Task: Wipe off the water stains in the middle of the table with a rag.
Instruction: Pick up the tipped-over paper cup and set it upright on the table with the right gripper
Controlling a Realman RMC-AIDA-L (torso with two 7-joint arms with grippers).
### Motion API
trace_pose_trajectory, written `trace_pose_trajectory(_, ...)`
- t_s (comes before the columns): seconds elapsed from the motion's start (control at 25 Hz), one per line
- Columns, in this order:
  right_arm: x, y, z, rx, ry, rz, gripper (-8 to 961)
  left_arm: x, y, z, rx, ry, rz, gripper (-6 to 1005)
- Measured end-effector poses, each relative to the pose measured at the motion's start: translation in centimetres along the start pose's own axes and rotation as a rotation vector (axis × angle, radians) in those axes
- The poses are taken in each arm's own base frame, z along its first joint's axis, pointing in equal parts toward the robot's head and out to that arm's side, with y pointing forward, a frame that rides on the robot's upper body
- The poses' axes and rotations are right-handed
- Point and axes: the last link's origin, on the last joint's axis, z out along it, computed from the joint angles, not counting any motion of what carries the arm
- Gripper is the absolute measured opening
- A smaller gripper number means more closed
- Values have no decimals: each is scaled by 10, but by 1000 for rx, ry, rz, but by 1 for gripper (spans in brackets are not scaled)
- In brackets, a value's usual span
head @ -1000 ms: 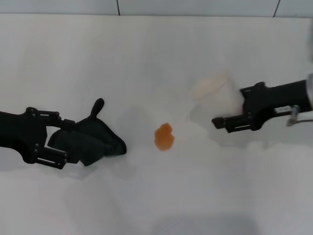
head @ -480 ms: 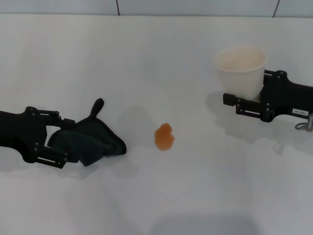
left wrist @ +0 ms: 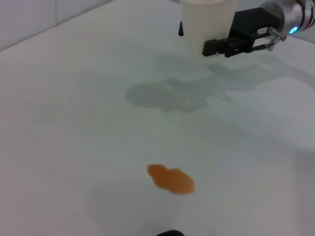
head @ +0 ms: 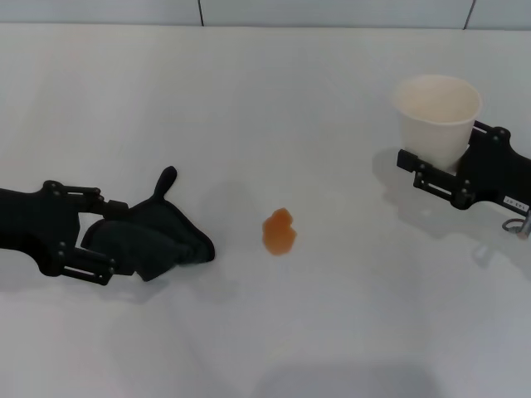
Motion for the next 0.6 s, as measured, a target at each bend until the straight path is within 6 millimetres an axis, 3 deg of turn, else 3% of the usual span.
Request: trace_pose_trajectory(0.6,26,4,-3,85,73,9,641,0,9,24,-21,-14,36,874)
